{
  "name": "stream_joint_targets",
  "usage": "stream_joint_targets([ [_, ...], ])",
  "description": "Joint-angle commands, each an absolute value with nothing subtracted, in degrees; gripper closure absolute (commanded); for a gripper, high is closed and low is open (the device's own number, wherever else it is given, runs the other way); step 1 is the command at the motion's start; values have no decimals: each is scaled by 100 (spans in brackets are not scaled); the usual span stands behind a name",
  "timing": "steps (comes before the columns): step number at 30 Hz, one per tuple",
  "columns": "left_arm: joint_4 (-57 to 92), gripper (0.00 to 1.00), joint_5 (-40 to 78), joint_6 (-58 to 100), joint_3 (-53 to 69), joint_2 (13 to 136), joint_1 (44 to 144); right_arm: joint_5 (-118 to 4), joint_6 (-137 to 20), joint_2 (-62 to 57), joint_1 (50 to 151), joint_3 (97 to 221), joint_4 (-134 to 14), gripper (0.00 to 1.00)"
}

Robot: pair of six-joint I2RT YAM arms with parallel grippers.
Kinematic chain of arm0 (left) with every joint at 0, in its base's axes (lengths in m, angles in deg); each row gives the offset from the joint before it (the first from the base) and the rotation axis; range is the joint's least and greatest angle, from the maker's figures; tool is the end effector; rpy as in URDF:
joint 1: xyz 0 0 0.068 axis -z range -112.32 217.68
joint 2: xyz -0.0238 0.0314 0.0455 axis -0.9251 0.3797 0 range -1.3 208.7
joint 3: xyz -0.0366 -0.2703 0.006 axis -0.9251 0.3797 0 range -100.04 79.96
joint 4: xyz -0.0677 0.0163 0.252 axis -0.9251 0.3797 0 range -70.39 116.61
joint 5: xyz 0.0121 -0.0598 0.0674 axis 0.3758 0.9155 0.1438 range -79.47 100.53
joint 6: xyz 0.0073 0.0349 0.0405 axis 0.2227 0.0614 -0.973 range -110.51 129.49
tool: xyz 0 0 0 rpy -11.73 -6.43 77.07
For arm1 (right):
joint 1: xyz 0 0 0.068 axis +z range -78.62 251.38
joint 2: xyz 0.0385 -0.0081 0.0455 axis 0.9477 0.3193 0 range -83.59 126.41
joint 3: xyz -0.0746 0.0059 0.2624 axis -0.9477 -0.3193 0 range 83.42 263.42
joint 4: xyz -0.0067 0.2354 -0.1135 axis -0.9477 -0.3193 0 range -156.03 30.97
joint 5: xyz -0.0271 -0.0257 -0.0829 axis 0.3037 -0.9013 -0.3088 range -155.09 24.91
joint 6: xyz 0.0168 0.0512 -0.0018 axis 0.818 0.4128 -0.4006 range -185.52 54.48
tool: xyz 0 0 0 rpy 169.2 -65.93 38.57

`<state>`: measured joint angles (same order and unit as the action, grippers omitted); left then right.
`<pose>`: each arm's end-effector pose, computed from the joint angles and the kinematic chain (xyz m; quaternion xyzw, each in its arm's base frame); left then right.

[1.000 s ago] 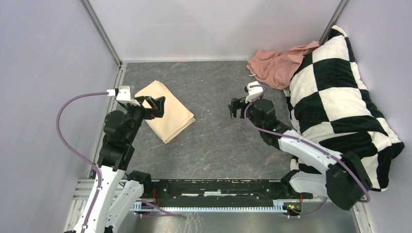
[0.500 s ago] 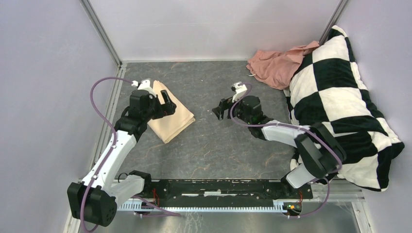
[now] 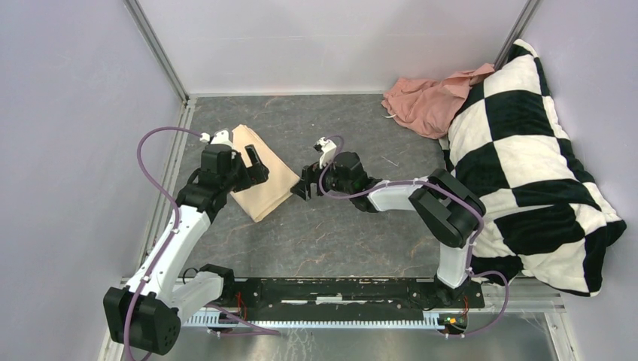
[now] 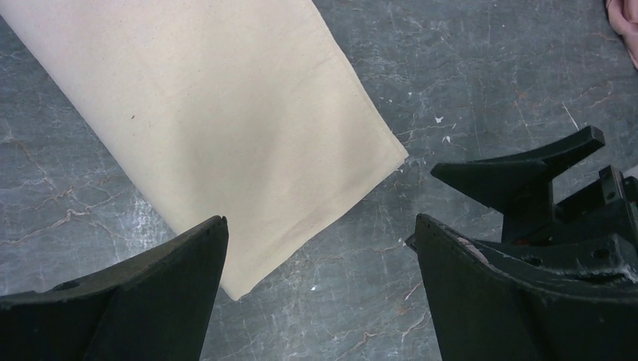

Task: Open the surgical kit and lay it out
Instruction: Move the surgical kit at the center of the board.

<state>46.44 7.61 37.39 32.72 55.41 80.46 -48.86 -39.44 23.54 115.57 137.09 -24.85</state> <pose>0.2100 -0.0457 0.2882 -0.1288 0.8826 -0.1356 0.4312 0.2756 0.2817 0.1690 -0.2077 0.7844 0.4239 0.4022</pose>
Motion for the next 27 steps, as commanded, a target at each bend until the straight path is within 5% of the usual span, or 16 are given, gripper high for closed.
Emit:
stream_joint_targets([
  [1,4742,0,680,3388,2878,5644,8060,-4923,-3580,2811,11549,14198,-2179,7],
  [22,4738,0,410,2872,3100,5665,8087,-4619,-3134,4135,11523,15374,-2299,22],
  [27,4729,0,509,2914,3106,5702,8087,-4373,-2925,4116,11487,15103,-1777,42],
])
